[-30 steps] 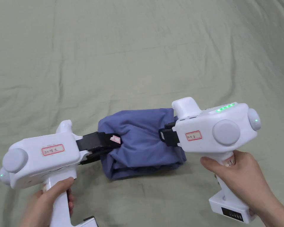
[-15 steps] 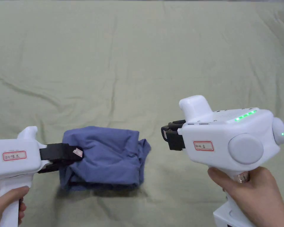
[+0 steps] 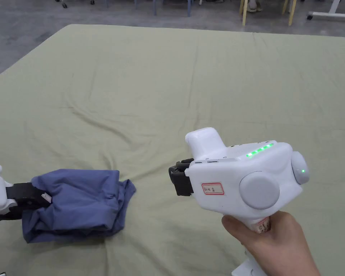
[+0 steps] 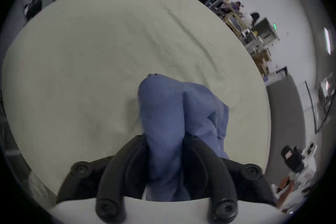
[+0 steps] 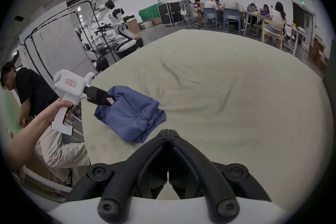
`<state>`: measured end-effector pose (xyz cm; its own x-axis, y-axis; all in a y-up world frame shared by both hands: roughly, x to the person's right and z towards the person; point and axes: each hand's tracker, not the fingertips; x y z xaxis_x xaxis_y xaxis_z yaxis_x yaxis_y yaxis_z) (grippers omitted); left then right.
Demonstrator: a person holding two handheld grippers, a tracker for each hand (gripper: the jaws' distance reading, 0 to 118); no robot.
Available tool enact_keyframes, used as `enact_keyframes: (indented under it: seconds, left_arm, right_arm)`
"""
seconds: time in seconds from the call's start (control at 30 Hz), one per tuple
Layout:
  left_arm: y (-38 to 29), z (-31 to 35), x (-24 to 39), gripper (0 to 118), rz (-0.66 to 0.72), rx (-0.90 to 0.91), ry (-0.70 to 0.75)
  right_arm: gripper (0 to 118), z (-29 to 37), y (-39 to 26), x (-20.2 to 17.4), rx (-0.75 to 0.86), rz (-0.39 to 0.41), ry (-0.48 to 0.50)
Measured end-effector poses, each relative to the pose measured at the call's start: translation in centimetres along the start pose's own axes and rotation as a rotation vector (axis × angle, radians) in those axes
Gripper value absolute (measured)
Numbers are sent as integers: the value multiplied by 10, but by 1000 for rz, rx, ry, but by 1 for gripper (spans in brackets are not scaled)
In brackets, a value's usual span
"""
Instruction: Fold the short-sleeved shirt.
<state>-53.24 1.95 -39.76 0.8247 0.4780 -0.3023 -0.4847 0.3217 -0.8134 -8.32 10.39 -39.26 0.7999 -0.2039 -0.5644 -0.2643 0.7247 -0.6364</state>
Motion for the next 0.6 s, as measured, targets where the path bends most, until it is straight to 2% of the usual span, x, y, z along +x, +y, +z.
enact_keyframes:
  seconds: [0.03, 0.07, 0.1, 0.2, 0.27, 0.3, 0.33, 0.37, 0.4, 0.6]
  left_arm:
    - [-3, 1, -4, 55, 23, 29, 28]
    - [-6, 4, -6, 78, 8, 61, 75]
    - [-7, 9, -9, 86, -2, 84, 98]
    - [-11, 44, -7, 86, -20, 176, 159]
    - [-17, 77, 10, 86, -108, 305, 289]
    - [-23, 91, 24, 79, -170, 376, 355]
    - [-32, 108, 43, 52, -251, 447, 390]
    - [-42, 122, 61, 10, -325, 492, 380]
    - [-51, 132, 82, 0, -360, 545, 372]
    - [-117, 170, 220, 0, -572, 772, 223]
  right_arm:
    - [2, -1, -1, -1, -5, 0, 2]
    - [2, 0, -2, 2, -7, 0, 3]
    - [2, 1, -3, 3, -10, 0, 2]
    - [2, 12, -8, 11, -7, -9, -4]
    - [2, 24, -11, 19, 4, -14, -18]
    - [2, 31, -12, 24, 12, -21, -30]
    - [2, 40, -14, 29, 26, -28, -47]
    - [2, 50, -15, 34, 36, -33, -55]
    - [2, 62, -17, 40, 57, -49, -72]
    - [2, 154, -31, 74, 183, -86, -217]
